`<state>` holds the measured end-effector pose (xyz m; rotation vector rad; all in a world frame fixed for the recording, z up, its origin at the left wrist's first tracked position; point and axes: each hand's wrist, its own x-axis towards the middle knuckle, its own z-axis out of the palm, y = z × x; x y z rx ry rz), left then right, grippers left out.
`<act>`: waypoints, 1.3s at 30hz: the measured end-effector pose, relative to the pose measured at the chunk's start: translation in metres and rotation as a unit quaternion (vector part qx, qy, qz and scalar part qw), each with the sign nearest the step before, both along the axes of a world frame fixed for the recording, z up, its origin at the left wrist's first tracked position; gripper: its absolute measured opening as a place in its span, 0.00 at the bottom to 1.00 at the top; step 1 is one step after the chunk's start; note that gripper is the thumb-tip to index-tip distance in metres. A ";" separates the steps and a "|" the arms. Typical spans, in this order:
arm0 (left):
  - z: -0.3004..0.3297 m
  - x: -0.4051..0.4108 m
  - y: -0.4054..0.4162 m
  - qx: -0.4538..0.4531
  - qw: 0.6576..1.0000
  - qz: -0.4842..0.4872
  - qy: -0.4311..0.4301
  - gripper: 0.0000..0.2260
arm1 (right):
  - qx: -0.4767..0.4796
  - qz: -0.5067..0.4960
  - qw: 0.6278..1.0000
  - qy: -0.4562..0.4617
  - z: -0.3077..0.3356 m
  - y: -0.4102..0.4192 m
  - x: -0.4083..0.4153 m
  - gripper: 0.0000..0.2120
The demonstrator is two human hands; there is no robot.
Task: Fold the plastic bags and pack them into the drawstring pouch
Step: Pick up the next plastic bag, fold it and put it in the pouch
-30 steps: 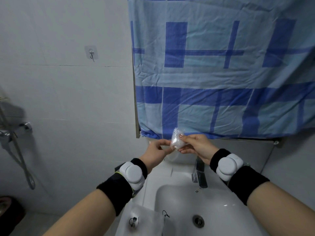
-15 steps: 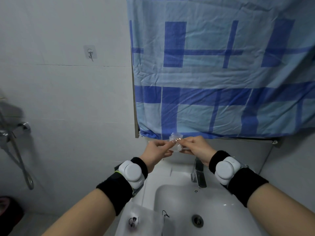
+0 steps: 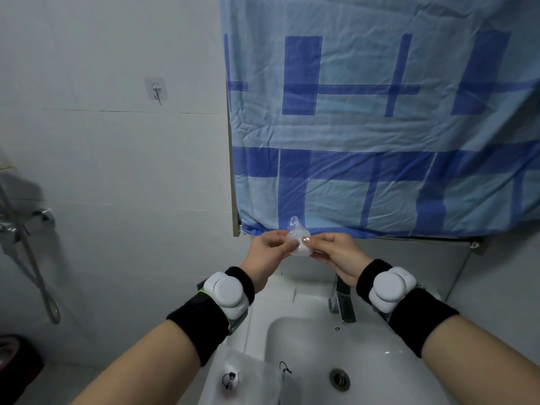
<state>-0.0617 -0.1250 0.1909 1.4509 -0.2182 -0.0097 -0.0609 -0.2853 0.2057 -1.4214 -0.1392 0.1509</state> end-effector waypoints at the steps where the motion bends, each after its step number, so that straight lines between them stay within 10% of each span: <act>1: -0.001 0.001 0.001 0.000 1.000 -0.001 -0.001 0.08 | 0.009 -0.004 1.000 0.007 0.001 0.000 0.001 0.05; 9: -0.003 -0.002 0.004 -0.003 0.999 -0.038 0.015 0.02 | -0.048 0.064 0.996 0.044 0.001 -0.008 0.004 0.12; 19: 0.000 -0.006 0.011 -0.005 0.990 -0.055 0.128 0.20 | -0.055 0.040 0.996 0.062 -0.005 -0.004 0.002 0.13; 22: 0.002 -0.010 0.011 0.053 0.991 -0.069 0.103 0.09 | -0.060 0.051 0.994 0.070 -0.004 -0.005 -0.001 0.14; 39: -0.002 -0.017 0.008 0.205 0.971 -0.041 -0.112 0.15 | -0.067 0.036 0.992 0.102 -0.006 -0.007 0.002 0.12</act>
